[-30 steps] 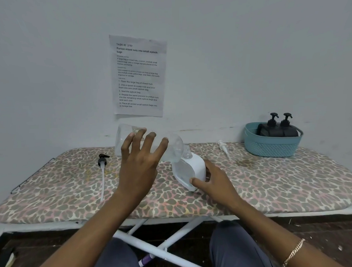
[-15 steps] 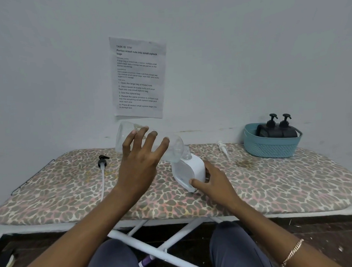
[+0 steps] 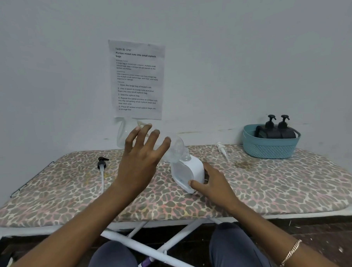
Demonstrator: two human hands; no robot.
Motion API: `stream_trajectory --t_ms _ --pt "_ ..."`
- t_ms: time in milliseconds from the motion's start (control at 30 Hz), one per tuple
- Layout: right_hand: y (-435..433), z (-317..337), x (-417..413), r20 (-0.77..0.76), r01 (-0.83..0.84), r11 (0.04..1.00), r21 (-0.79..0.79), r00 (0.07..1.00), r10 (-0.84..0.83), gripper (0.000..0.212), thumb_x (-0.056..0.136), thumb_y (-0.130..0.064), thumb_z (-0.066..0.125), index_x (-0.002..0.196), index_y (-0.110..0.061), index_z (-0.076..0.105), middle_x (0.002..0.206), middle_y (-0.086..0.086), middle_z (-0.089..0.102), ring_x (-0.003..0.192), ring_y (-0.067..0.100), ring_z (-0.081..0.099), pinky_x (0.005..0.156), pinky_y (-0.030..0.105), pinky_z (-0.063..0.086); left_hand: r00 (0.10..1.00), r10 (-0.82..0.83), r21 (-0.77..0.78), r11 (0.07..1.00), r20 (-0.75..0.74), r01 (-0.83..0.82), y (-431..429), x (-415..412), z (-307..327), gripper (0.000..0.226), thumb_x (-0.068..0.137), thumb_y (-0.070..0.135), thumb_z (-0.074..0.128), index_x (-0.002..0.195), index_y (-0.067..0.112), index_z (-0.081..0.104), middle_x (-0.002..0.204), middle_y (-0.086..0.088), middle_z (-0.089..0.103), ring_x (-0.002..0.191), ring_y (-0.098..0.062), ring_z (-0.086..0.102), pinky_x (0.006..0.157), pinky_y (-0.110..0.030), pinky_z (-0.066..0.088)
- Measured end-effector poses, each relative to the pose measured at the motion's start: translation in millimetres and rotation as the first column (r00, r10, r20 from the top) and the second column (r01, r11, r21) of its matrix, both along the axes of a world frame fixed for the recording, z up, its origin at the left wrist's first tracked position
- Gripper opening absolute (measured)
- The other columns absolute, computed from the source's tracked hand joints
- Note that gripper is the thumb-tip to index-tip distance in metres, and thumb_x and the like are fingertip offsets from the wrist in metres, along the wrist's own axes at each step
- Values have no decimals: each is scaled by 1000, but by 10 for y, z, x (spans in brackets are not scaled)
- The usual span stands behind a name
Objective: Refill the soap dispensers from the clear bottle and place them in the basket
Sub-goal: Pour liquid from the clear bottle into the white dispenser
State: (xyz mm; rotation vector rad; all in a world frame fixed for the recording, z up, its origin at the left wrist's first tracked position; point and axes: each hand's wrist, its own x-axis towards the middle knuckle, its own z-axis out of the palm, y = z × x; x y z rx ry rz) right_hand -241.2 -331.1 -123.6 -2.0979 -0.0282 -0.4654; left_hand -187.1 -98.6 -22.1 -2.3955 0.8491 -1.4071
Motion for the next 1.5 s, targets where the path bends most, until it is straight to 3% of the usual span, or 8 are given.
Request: stream_trajectory --t_ms 233,467,700,1033,1500 --pt "2 -3 -6 -2 1 1000 3 1000 -1 63 85 -41 78 142 -35 52 125 -19 64 108 1 63 88 31 59 1000 -21 30 999 6 21 -20 2 46 71 69 -18 45 127 17 67 130 -14 64 138 -41 51 119 -50 20" --pt "5 -5 -9 5 5 1000 0 1000 -5 64 84 -42 78 142 -34 53 123 -19 65 107 -1 63 86 32 59 999 -47 81 996 18 45 -25 1 144 70 69 -18 44 125 16 68 128 -15 65 137 -42 52 122 -47 13" --pt "7 2 -9 4 8 1000 6 1000 -8 62 85 -39 78 142 -34 54 123 -20 65 105 -2 63 85 30 59 996 -77 127 989 46 70 -49 -1 216 72 83 -11 12 124 14 66 128 -17 64 137 -43 53 121 -47 13" --pt "12 13 -19 4 11 1000 -2 1000 -11 61 85 -40 77 140 -33 54 123 -18 65 106 0 63 86 32 59 988 -138 179 976 68 124 -70 53 278 75 88 -11 2 124 14 64 127 -17 63 141 -43 49 124 -47 12" --pt "18 21 -15 -9 14 1000 16 1000 -14 61 85 -39 78 140 -35 52 121 -20 63 105 -3 61 78 18 54 975 -201 267 949 98 169 -150 92 414 63 85 -12 20 123 13 63 125 -16 62 140 -42 49 123 -51 20"
